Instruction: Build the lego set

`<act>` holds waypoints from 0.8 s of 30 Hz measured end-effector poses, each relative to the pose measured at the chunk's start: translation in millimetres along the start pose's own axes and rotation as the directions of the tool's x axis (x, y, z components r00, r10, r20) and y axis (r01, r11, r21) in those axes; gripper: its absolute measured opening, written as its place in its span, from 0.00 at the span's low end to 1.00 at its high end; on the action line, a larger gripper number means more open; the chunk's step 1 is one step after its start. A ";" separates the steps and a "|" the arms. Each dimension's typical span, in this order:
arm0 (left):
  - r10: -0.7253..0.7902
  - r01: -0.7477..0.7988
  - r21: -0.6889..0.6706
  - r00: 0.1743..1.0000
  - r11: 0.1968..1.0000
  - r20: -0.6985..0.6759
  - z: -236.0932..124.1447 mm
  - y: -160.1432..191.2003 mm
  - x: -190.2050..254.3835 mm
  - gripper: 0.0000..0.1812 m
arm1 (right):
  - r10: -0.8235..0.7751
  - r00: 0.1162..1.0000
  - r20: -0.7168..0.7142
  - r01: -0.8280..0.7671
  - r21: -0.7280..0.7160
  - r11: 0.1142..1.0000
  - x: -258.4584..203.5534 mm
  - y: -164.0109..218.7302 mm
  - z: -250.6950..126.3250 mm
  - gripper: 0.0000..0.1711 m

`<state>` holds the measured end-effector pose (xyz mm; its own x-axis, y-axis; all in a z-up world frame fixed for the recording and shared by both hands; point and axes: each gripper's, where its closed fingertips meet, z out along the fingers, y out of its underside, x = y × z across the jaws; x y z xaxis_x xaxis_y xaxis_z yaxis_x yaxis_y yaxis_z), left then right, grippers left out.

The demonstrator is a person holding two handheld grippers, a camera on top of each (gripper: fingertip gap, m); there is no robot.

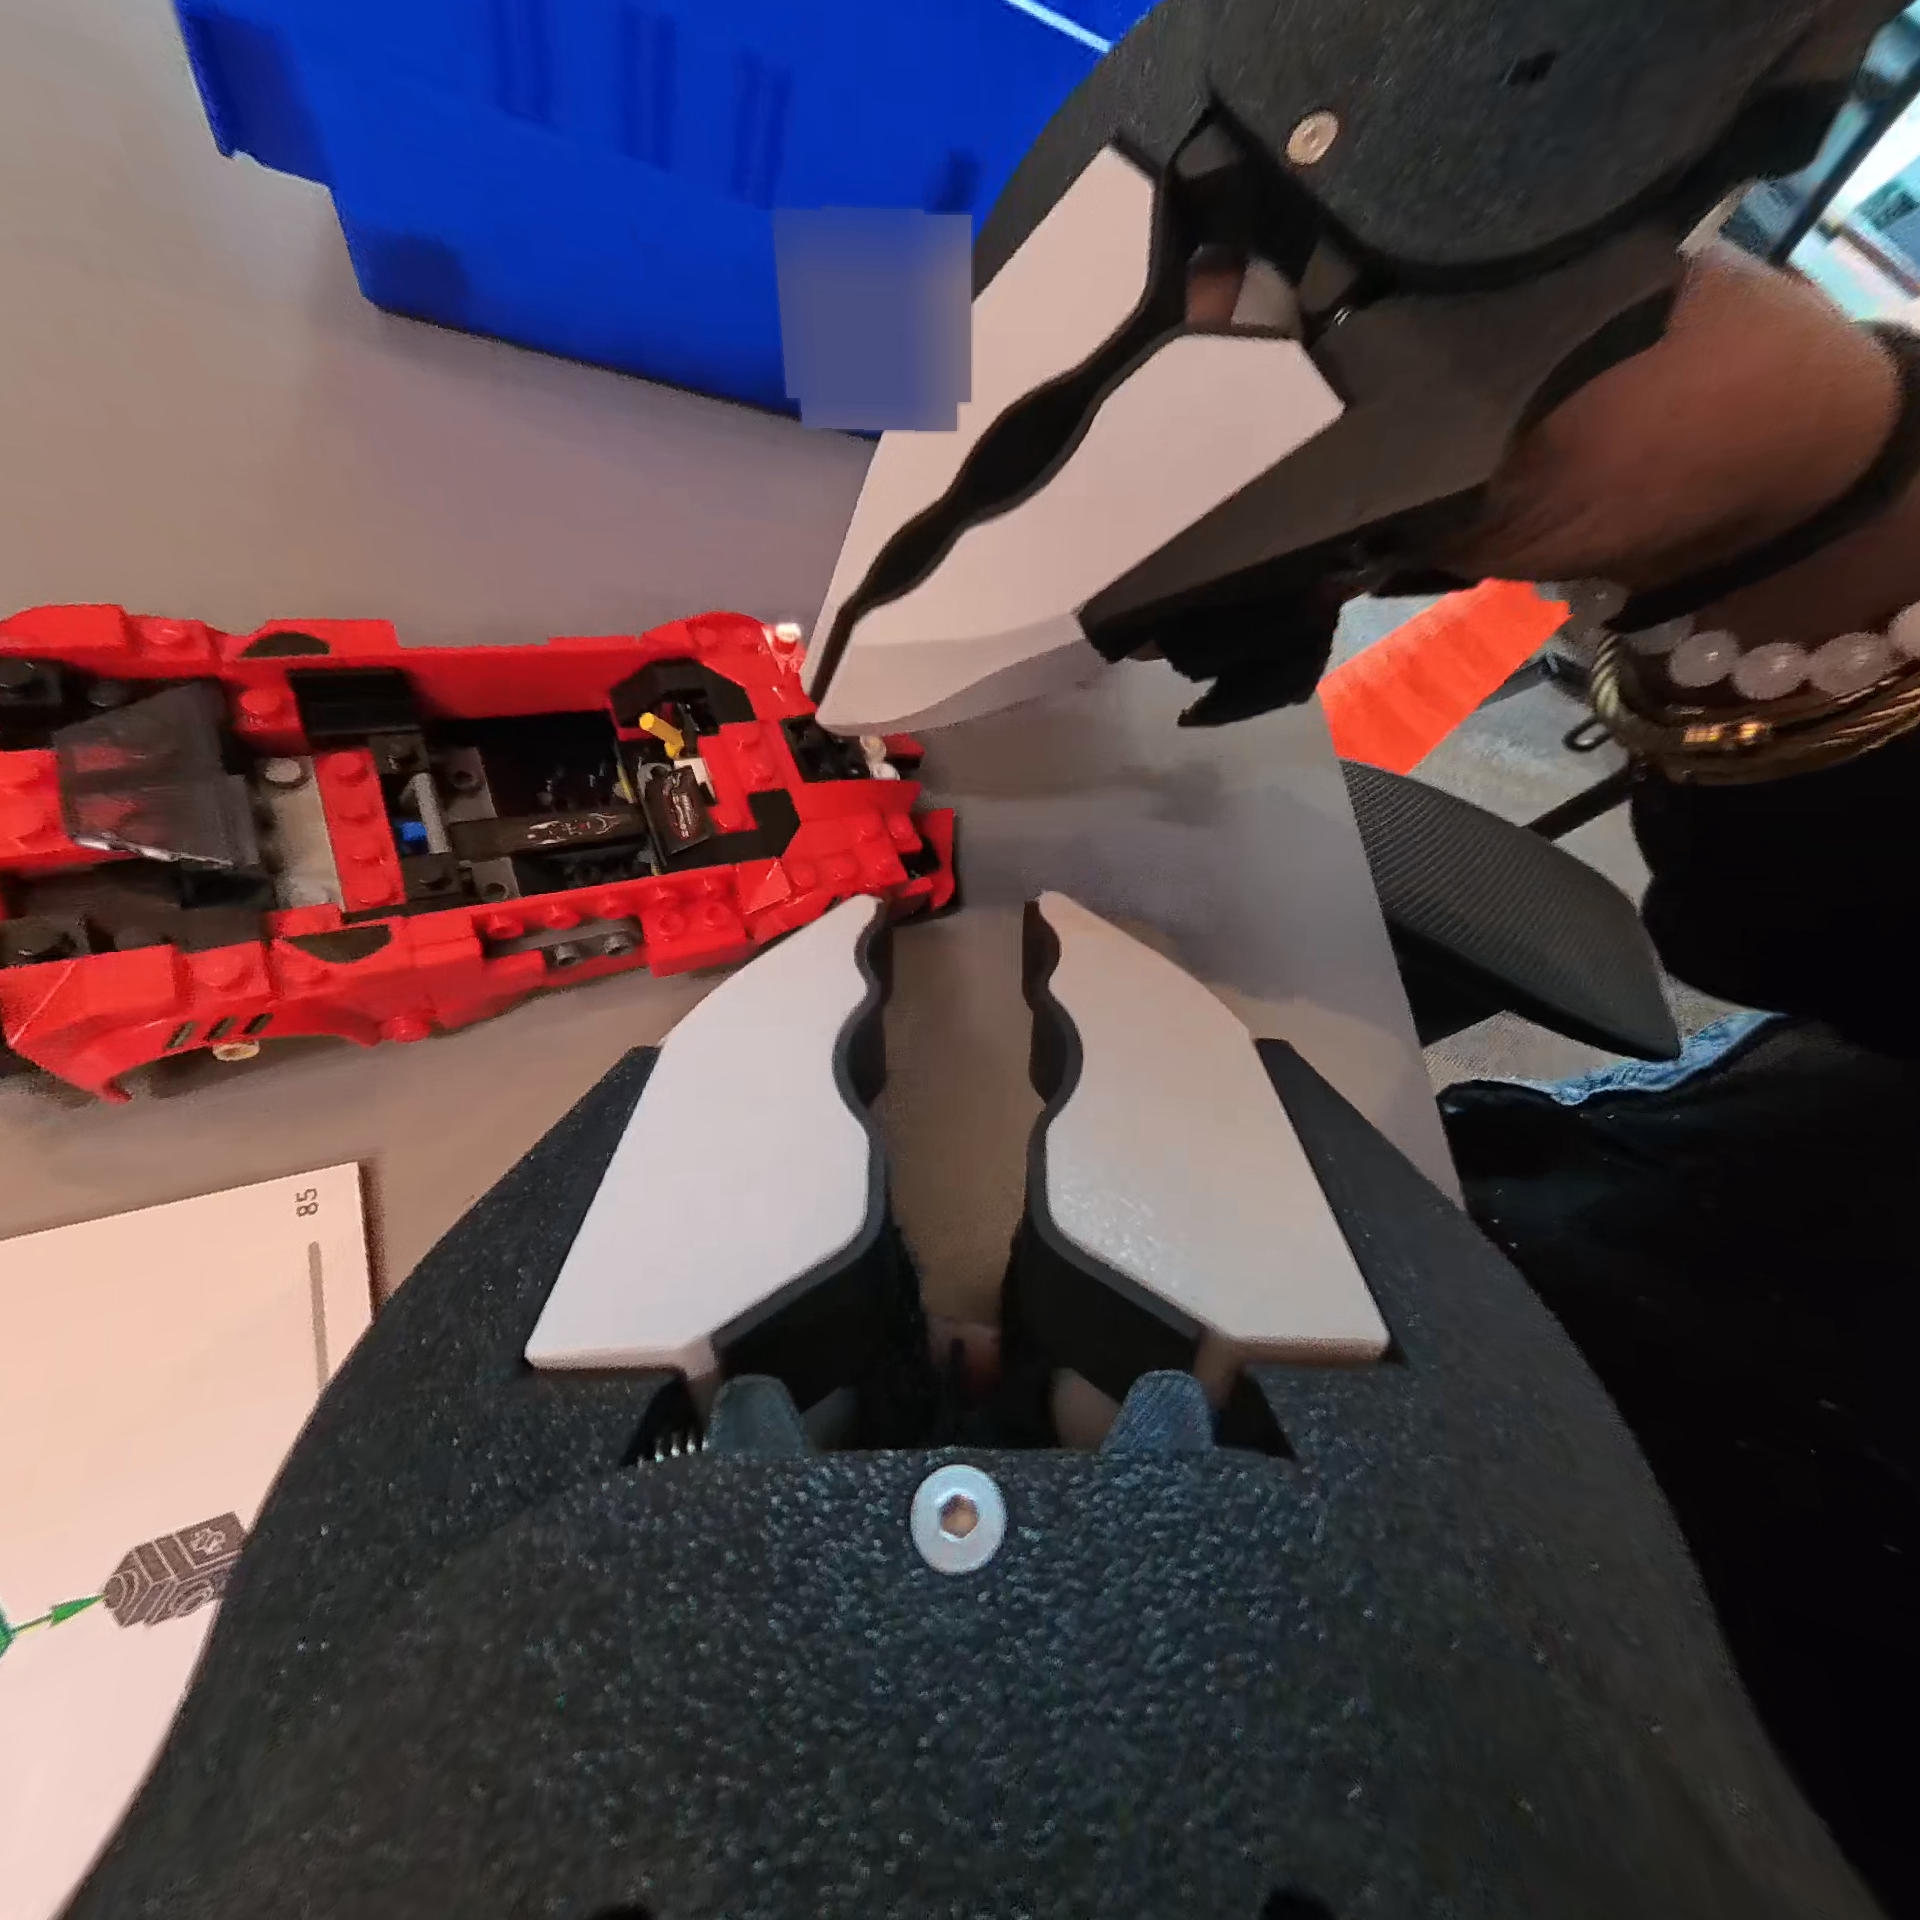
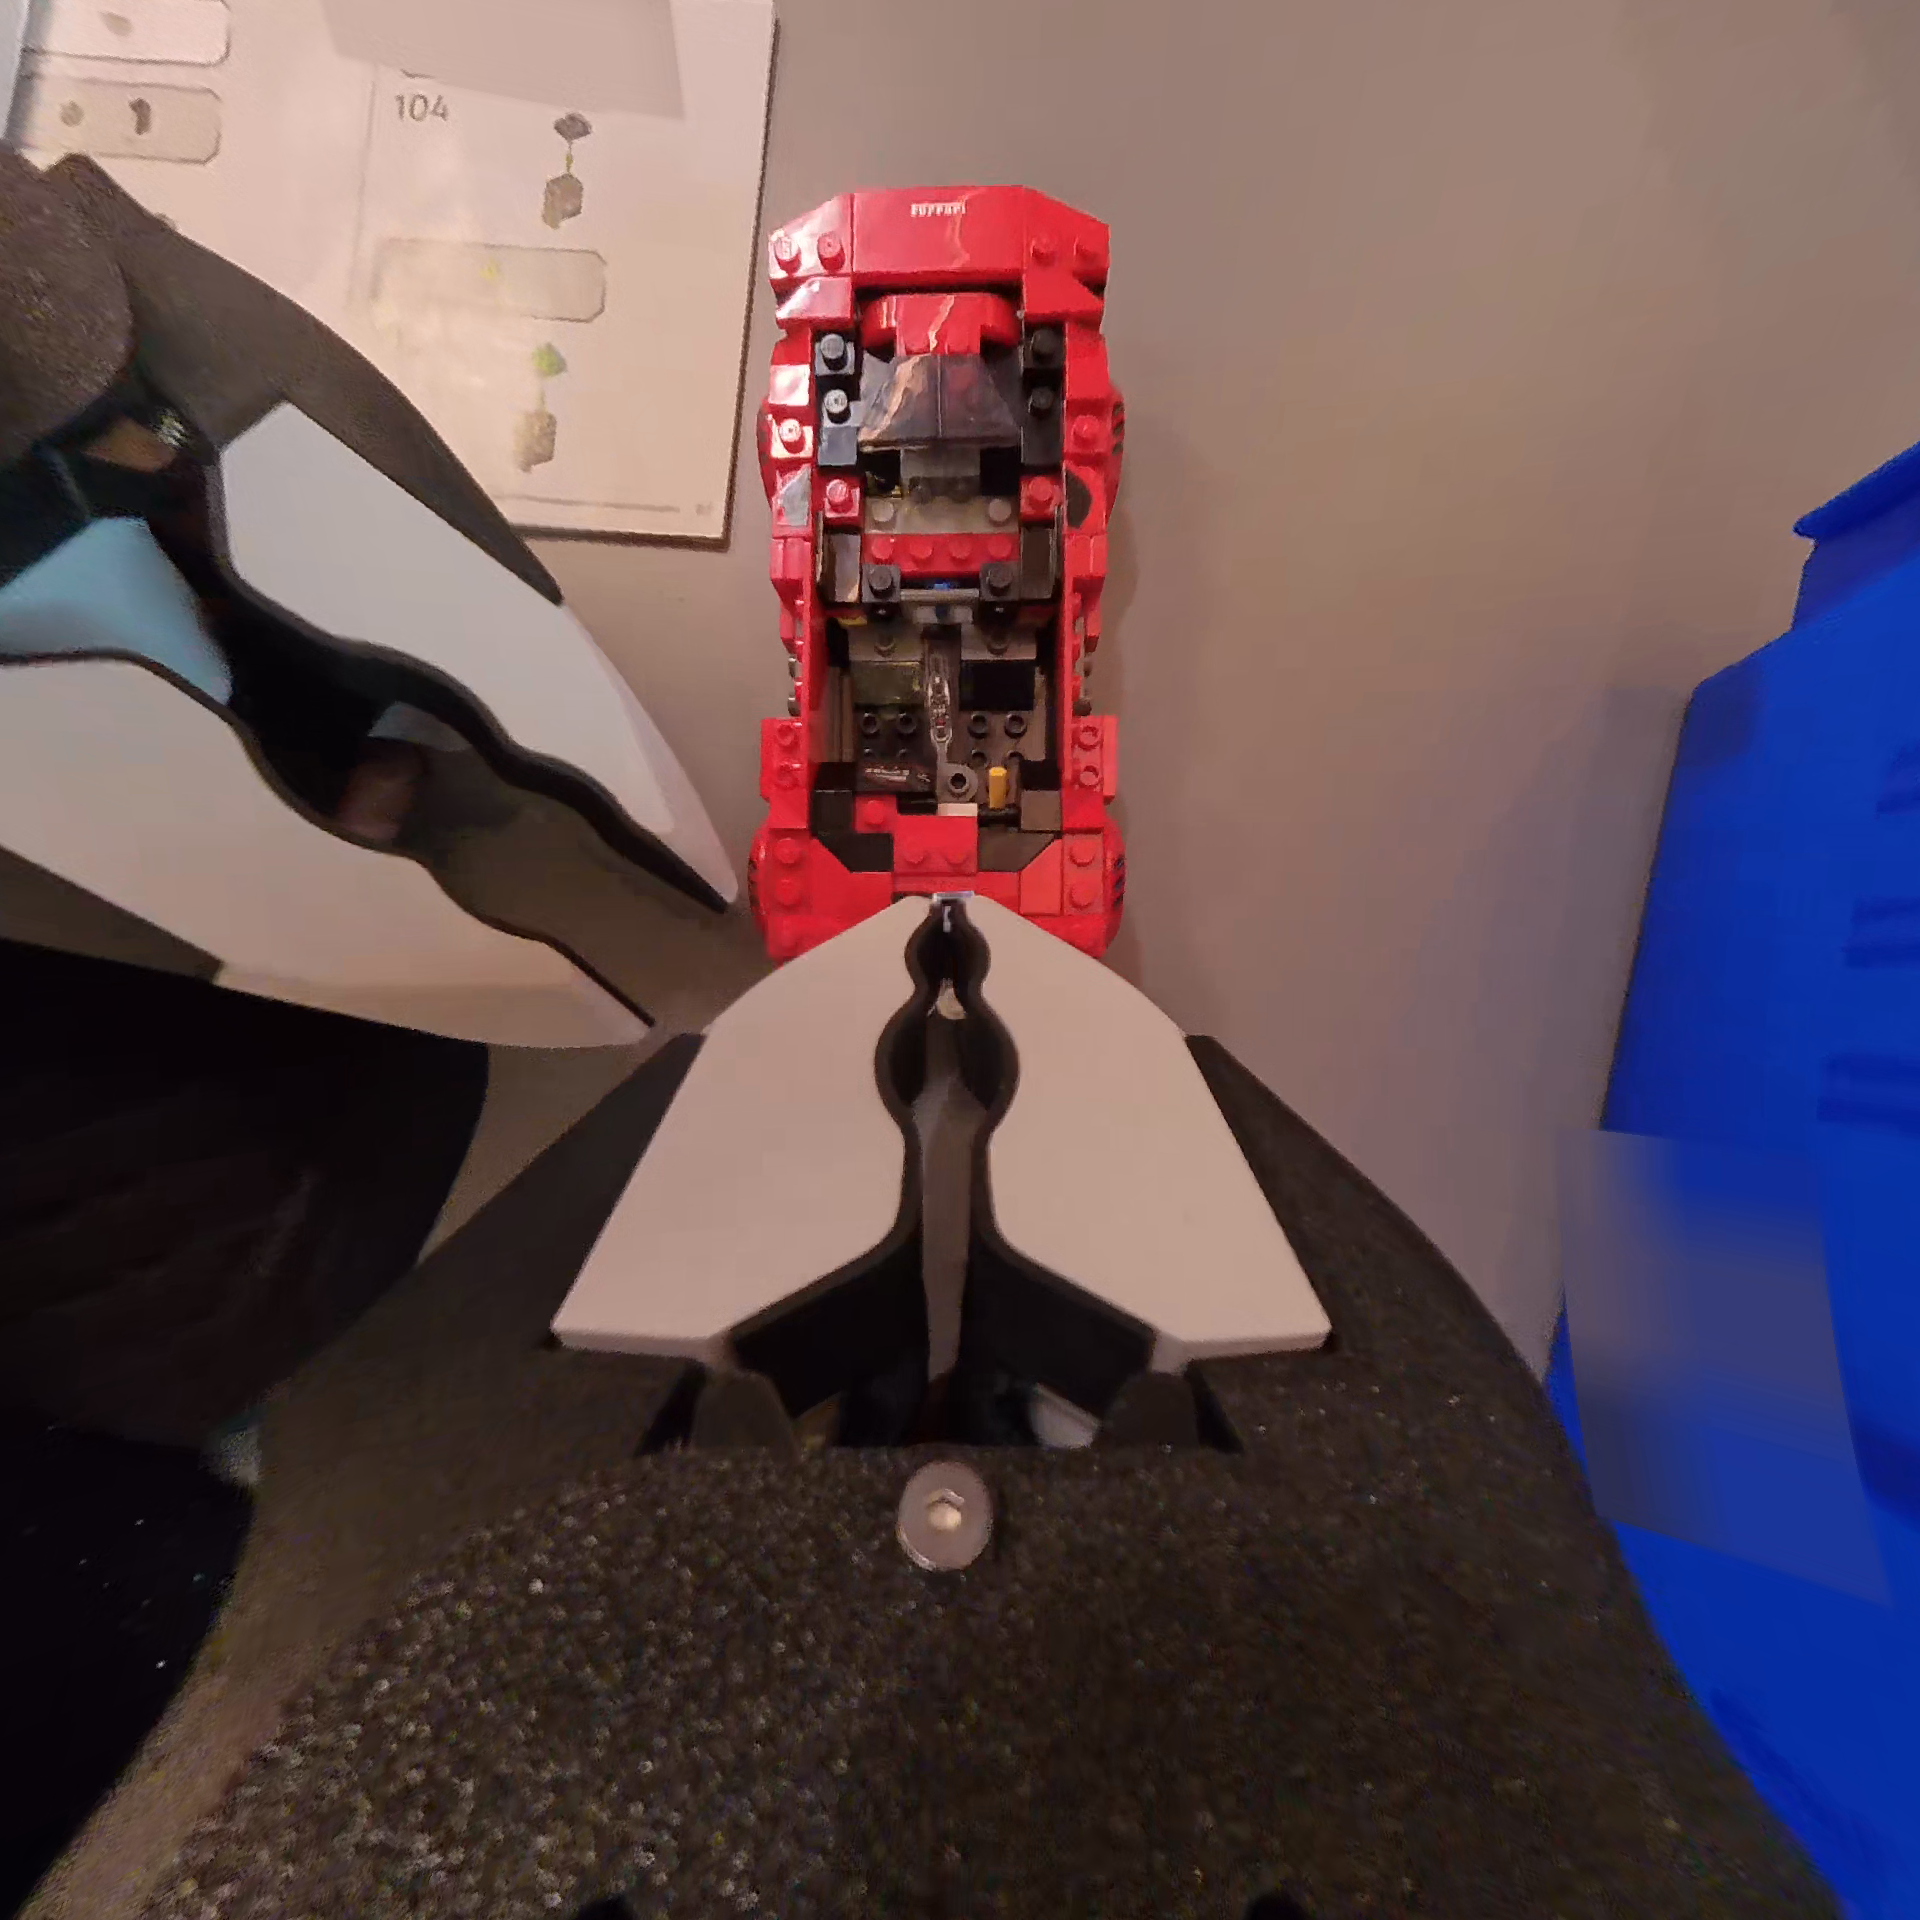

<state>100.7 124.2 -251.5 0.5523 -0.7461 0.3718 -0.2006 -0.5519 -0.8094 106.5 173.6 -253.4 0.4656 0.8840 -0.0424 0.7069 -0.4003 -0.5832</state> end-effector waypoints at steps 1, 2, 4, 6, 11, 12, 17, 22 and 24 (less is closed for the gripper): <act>-0.008 0.008 0.012 1.000 1.000 -0.009 -1.3 -1.2 0.2 0.13 | -0.005 1.000 0.008 0.005 -0.008 1.000 -0.6 0.3 1.0 0.01; -0.015 0.016 0.020 1.000 1.000 -0.015 -2.3 -1.9 0.4 0.13 | -0.009 1.000 0.012 0.009 -0.011 1.000 -1.2 -0.2 1.9 0.01; -0.029 0.029 0.024 0.999 0.999 -0.024 -3.4 -2.0 0.3 0.13 | -0.020 1.000 0.020 0.021 -0.020 1.000 -3.3 -0.7 3.3 0.01; -0.039 0.040 0.022 0.999 0.999 -0.034 -3.8 -1.4 0.5 0.13 | -0.030 0.999 0.013 0.031 -0.030 0.999 -3.1 -0.3 4.8 0.01; -0.058 0.059 0.027 0.997 0.998 -0.042 -4.8 -1.8 -0.4 0.13 | -0.031 0.999 0.019 0.031 -0.038 0.999 -3.5 1.7 6.9 0.01; -0.060 0.061 0.026 0.997 0.998 -0.043 -4.8 -1.7 -0.4 0.13 | -0.033 0.999 0.018 0.034 -0.038 0.999 -3.6 1.8 6.9 0.01; -0.059 0.060 0.020 0.997 0.998 -0.045 -4.6 -1.0 -0.1 0.13 | -0.060 0.998 0.003 0.060 -0.040 0.997 -3.9 2.8 7.4 0.01; -0.064 0.065 0.019 0.997 0.998 -0.048 -4.6 -0.8 -0.3 0.13 | -0.081 0.997 -0.013 0.080 -0.033 0.996 -4.1 3.1 7.5 0.01; -0.066 0.067 0.019 0.997 0.998 -0.050 -4.6 -0.9 -0.3 0.13 | -0.090 0.996 -0.021 0.090 -0.031 0.995 -4.1 3.1 7.5 0.01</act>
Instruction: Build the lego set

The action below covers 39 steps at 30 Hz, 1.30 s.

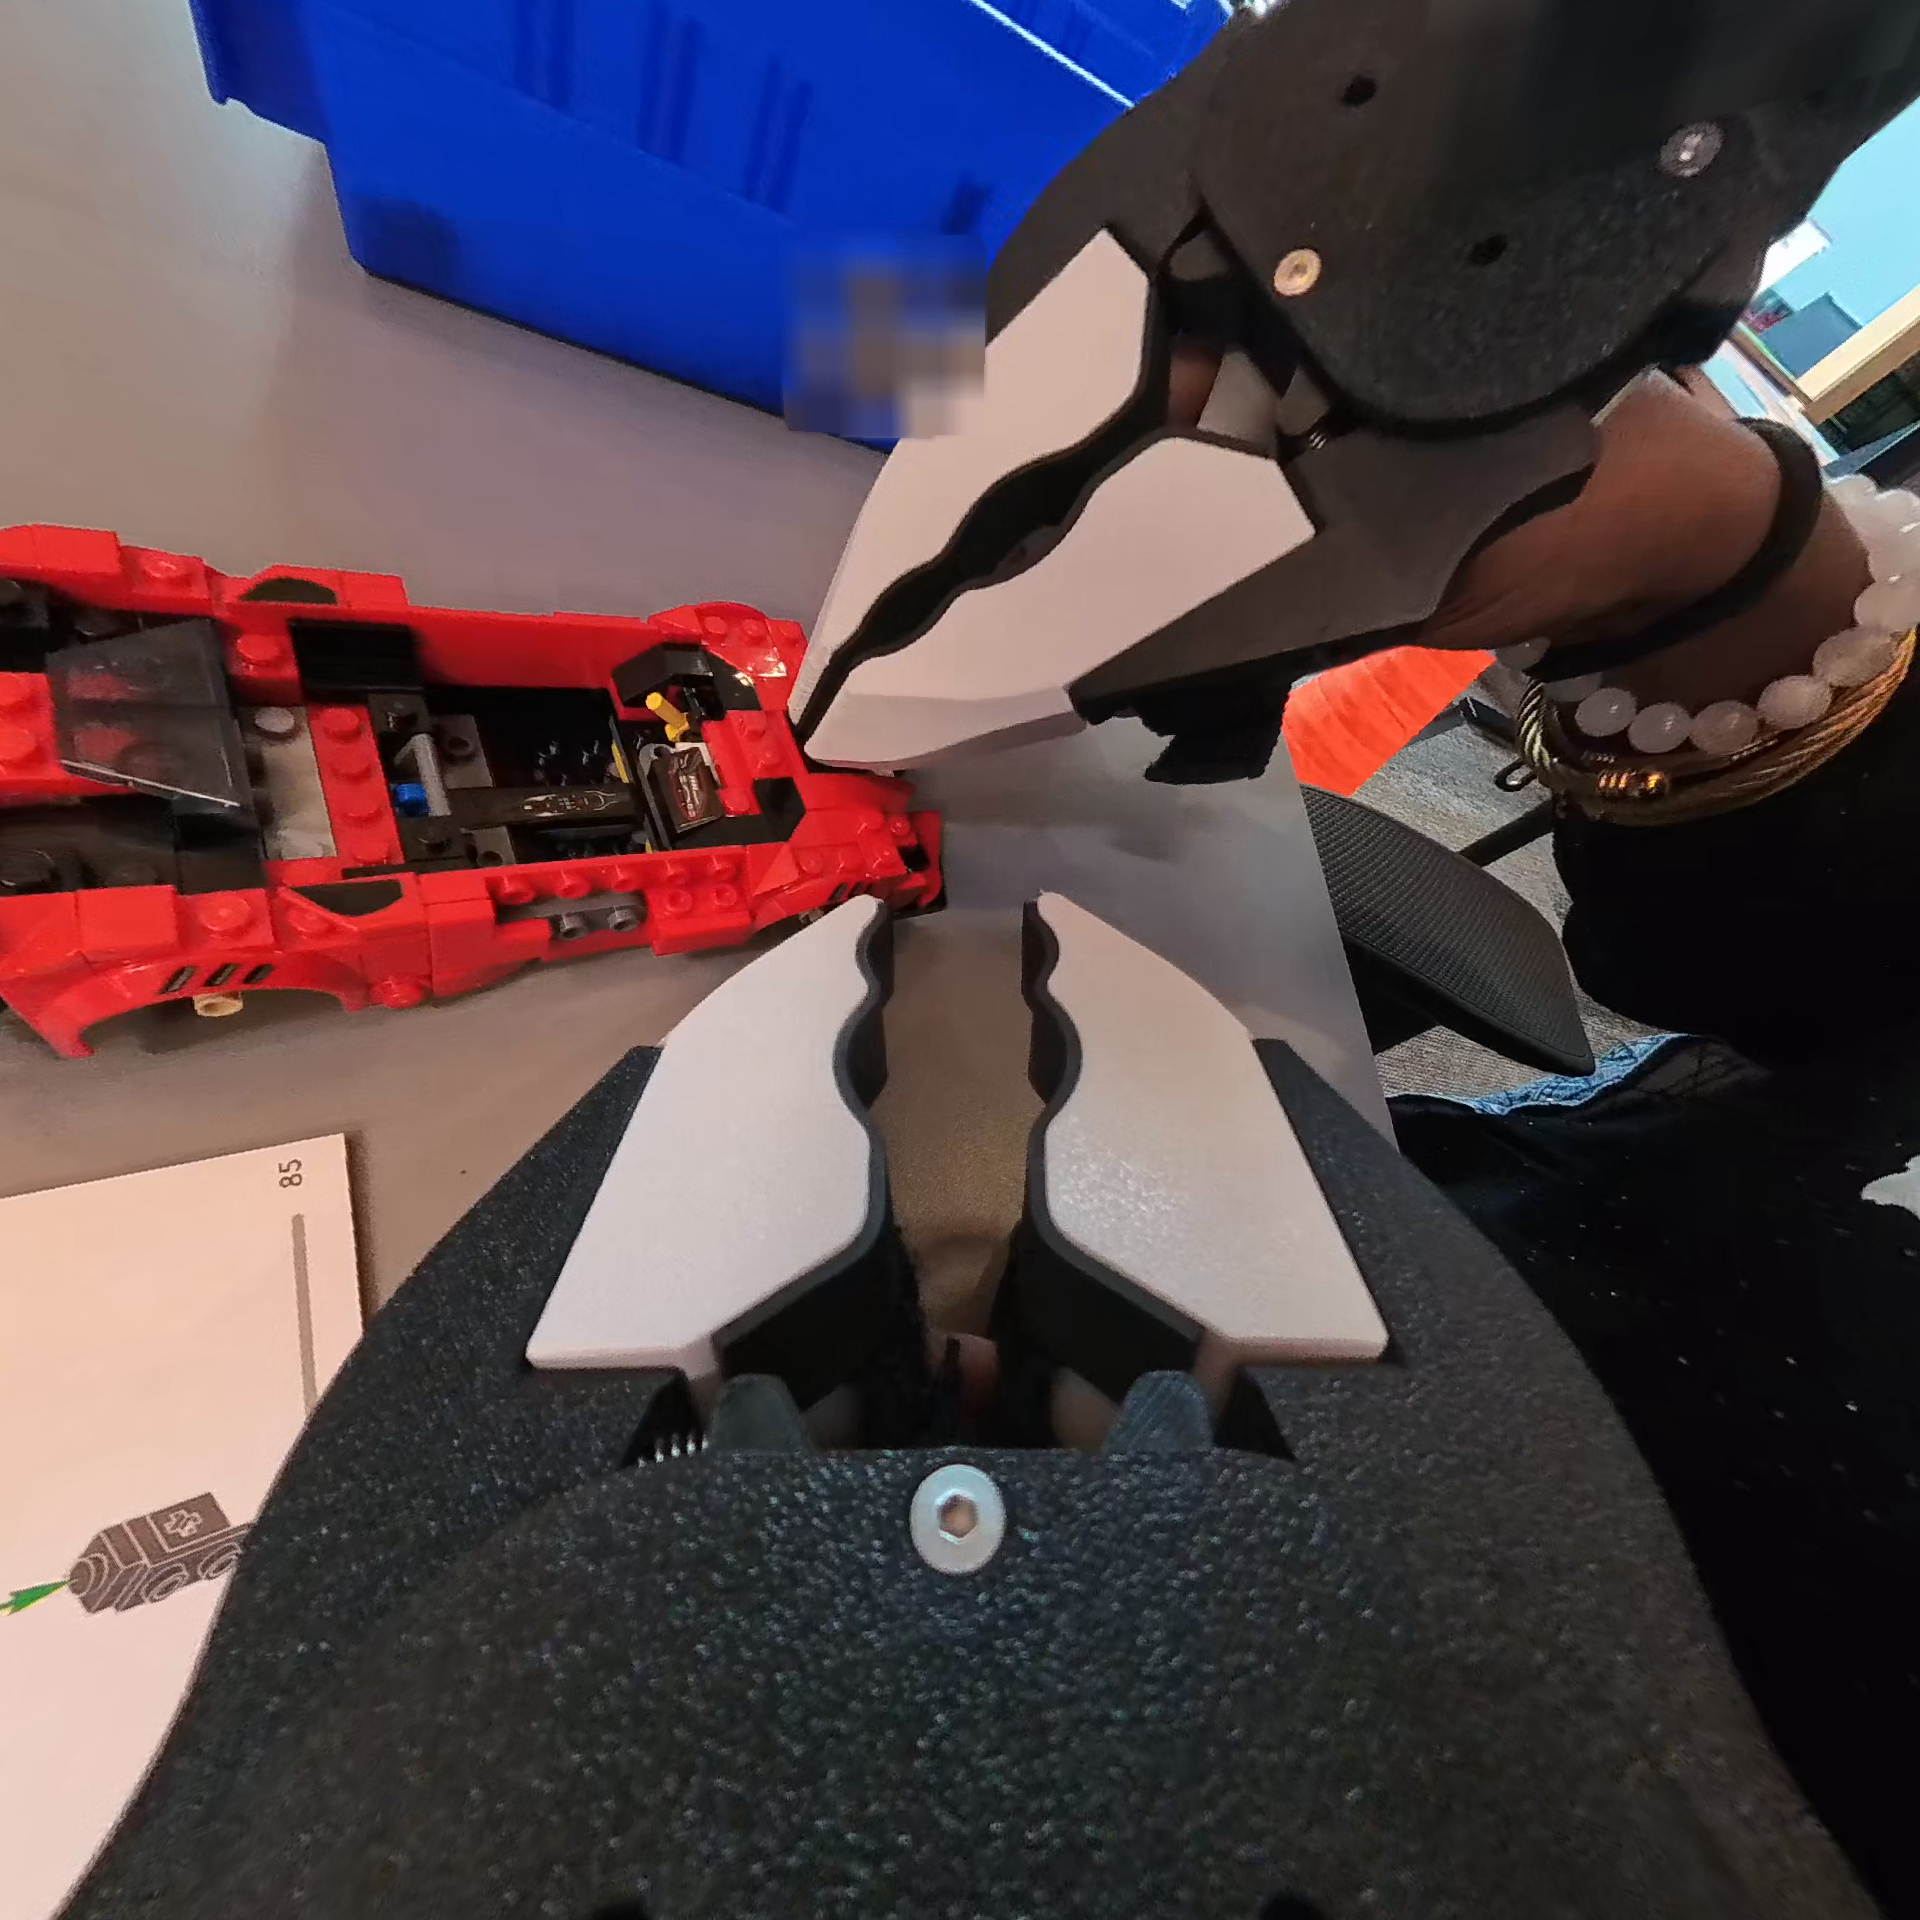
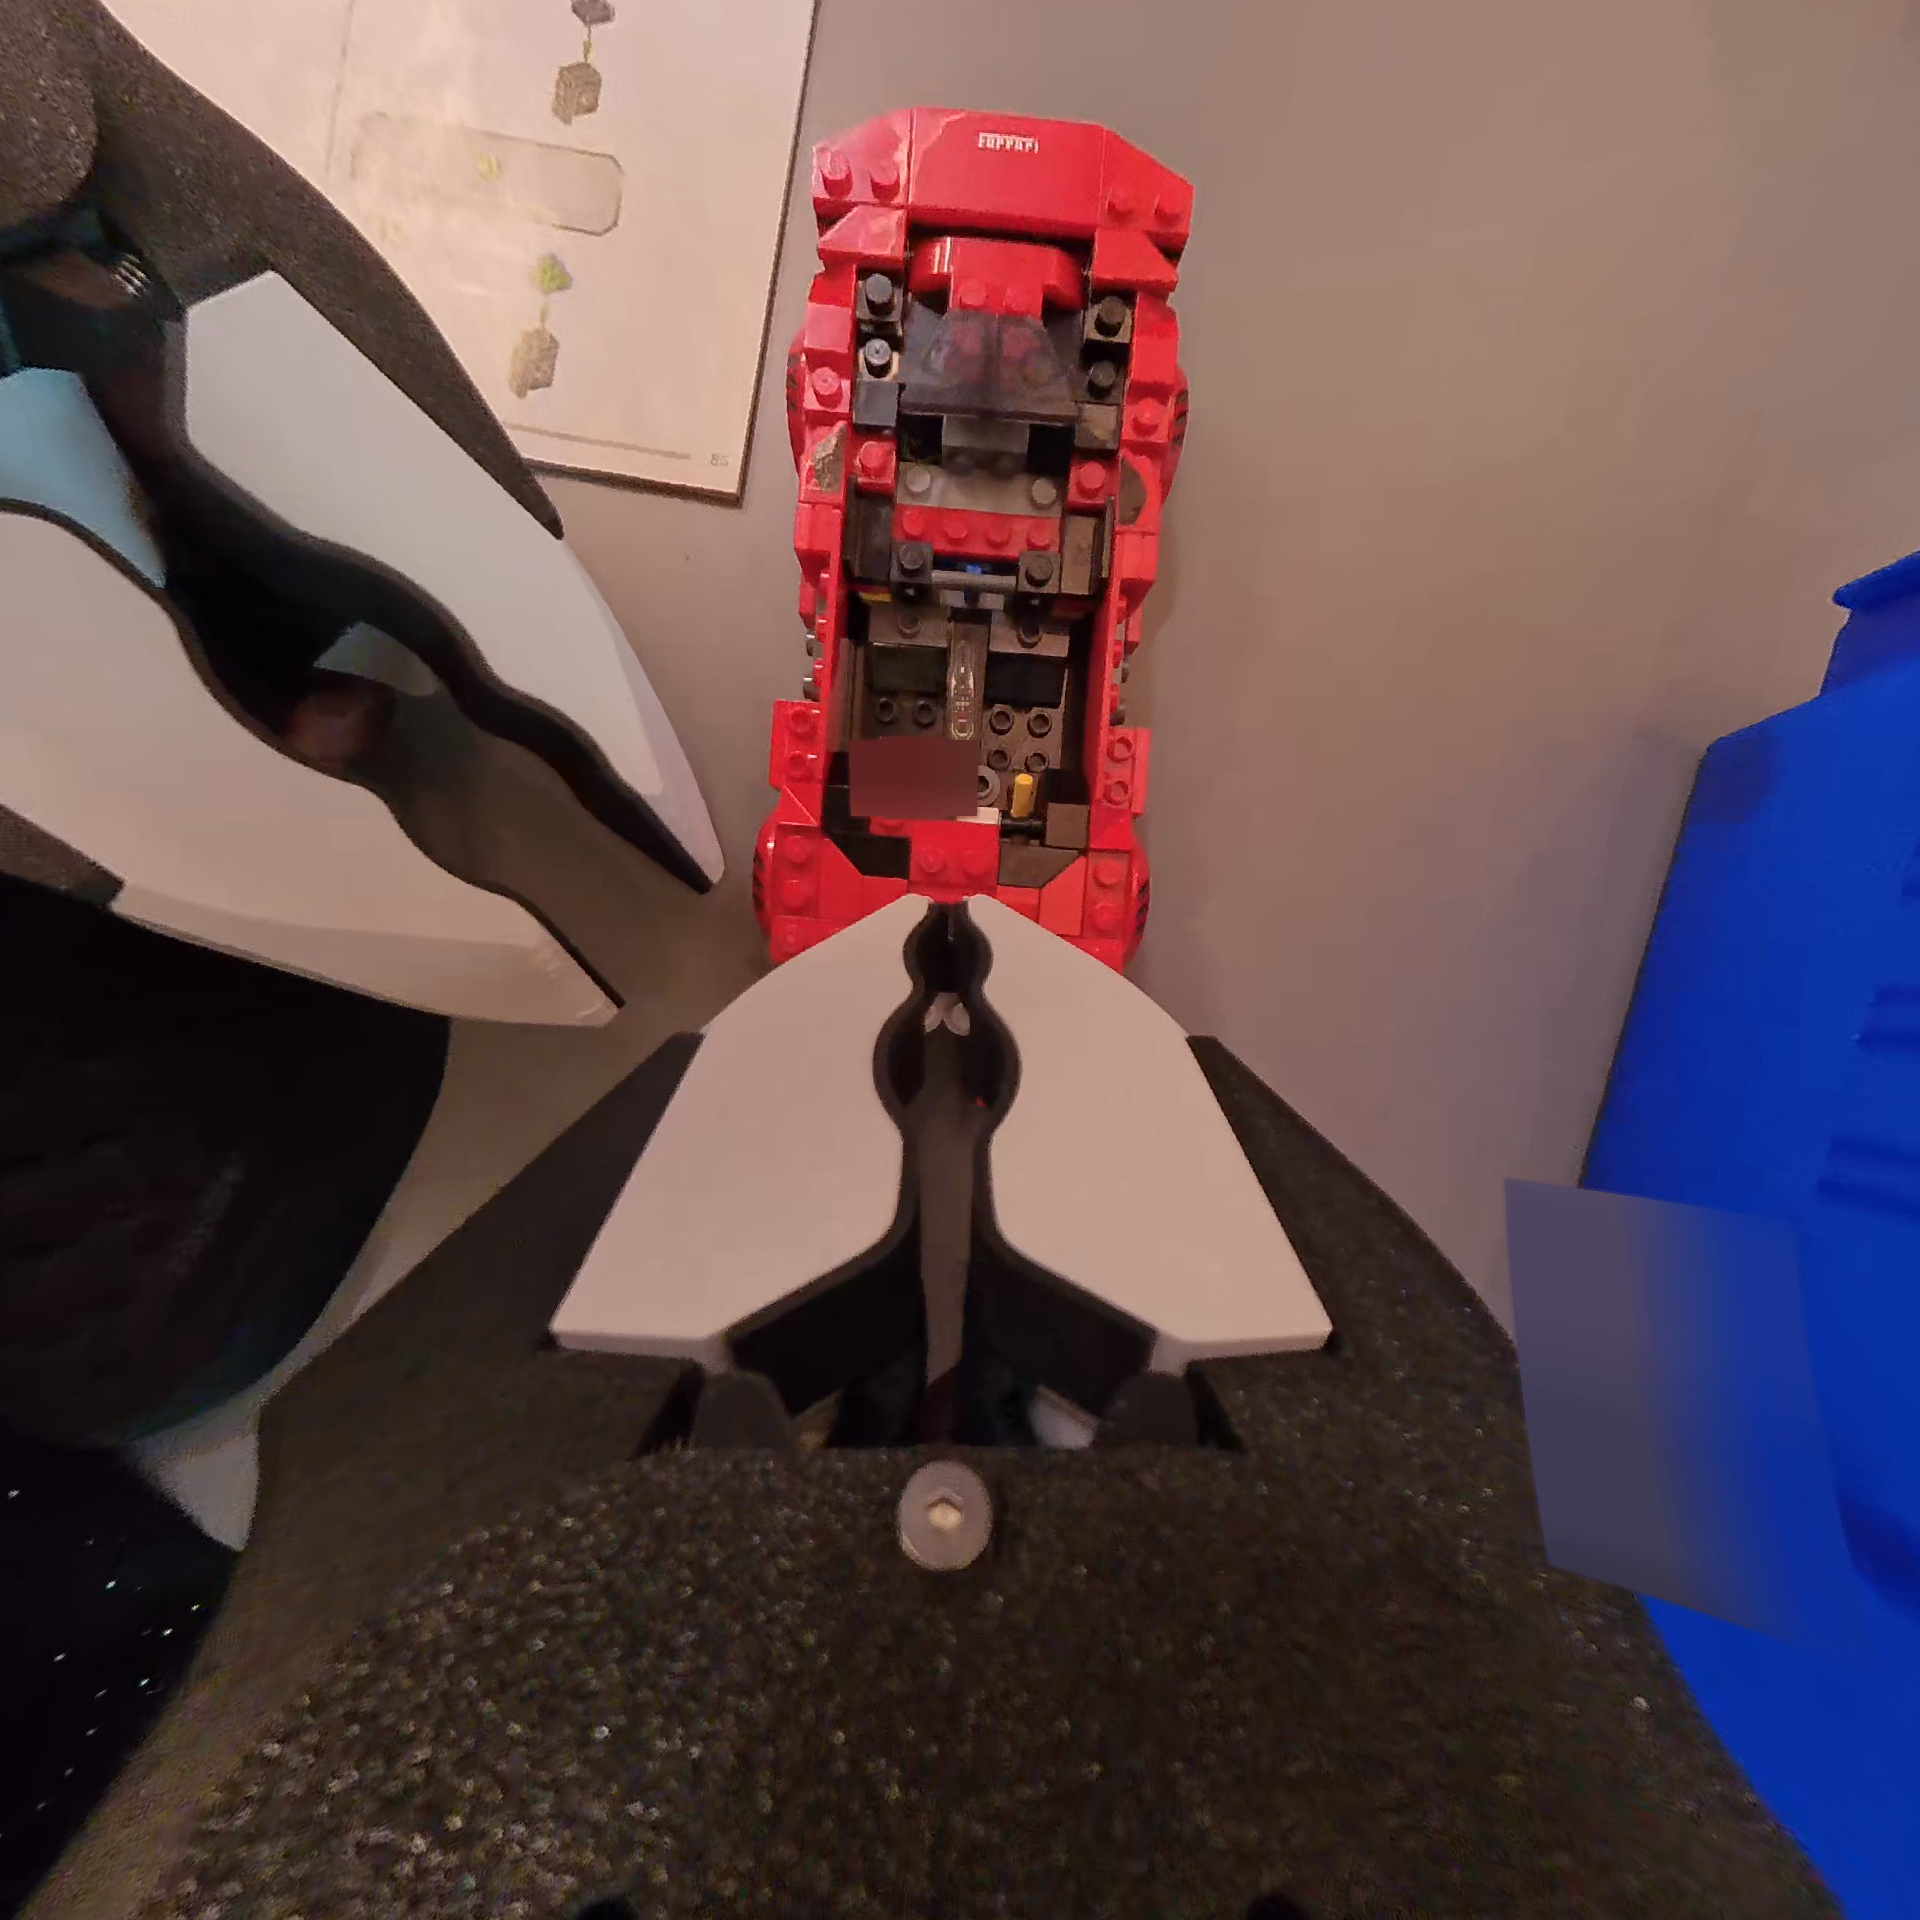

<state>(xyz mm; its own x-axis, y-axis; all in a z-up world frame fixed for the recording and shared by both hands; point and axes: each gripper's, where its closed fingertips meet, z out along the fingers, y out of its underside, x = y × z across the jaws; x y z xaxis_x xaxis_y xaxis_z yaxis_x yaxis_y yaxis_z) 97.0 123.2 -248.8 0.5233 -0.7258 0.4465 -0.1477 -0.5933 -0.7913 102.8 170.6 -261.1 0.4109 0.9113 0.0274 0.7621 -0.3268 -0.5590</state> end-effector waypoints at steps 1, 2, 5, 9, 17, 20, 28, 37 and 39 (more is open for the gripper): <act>-0.001 0.001 0.000 1.000 1.000 0.000 0.0 0.1 -0.1 0.13 | -0.006 1.000 -0.005 0.006 0.001 1.000 0.0 0.0 0.1 0.01; -0.001 0.001 -0.001 1.000 1.000 -0.001 0.1 0.1 -0.1 0.13 | -0.009 1.000 -0.009 0.009 0.001 1.000 0.0 0.0 0.2 0.01; -0.001 0.001 -0.004 1.000 1.000 -0.001 0.4 0.4 -0.1 0.12 | -0.013 1.000 -0.013 0.013 -0.001 1.000 -0.6 0.1 0.3 0.01; -0.004 0.004 -0.008 1.000 1.000 -0.004 0.6 0.9 -0.2 0.12 | -0.015 1.000 -0.014 0.015 -0.004 1.000 -0.7 0.2 0.5 0.01; -0.014 0.014 -0.013 1.000 1.000 -0.010 0.9 1.6 -0.3 0.12 | 0.008 1.000 -0.012 -0.007 0.024 1.000 -0.8 0.6 0.7 0.01; -0.015 0.015 -0.012 1.000 1.000 -0.010 0.7 1.7 -0.4 0.12 | 0.009 1.000 -0.013 -0.009 0.027 1.000 -0.7 0.7 0.7 0.01; -0.014 0.014 -0.018 1.000 1.000 -0.008 1.2 2.5 -0.3 0.11 | 0.004 0.999 -0.041 -0.002 0.026 1.000 -0.8 1.8 0.7 0.01; -0.014 0.014 -0.020 1.000 1.000 -0.007 1.4 3.0 -0.3 0.10 | 0.007 1.000 0.010 -0.007 -0.005 1.000 -0.2 0.3 0.6 0.01; -0.017 0.017 -0.015 1.000 1.000 -0.007 0.9 2.5 -0.7 0.10 | 0.024 0.999 0.027 -0.024 0.011 1.000 1.1 -2.3 0.0 0.01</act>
<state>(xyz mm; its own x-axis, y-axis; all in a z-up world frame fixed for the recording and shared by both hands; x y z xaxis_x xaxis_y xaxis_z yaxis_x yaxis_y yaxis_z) 97.0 122.6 -251.4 0.5199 -0.7180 0.4627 -0.1515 -0.6106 -0.7773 101.5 172.3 -259.8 0.4154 0.9096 -0.0080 0.7466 -0.3460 -0.5683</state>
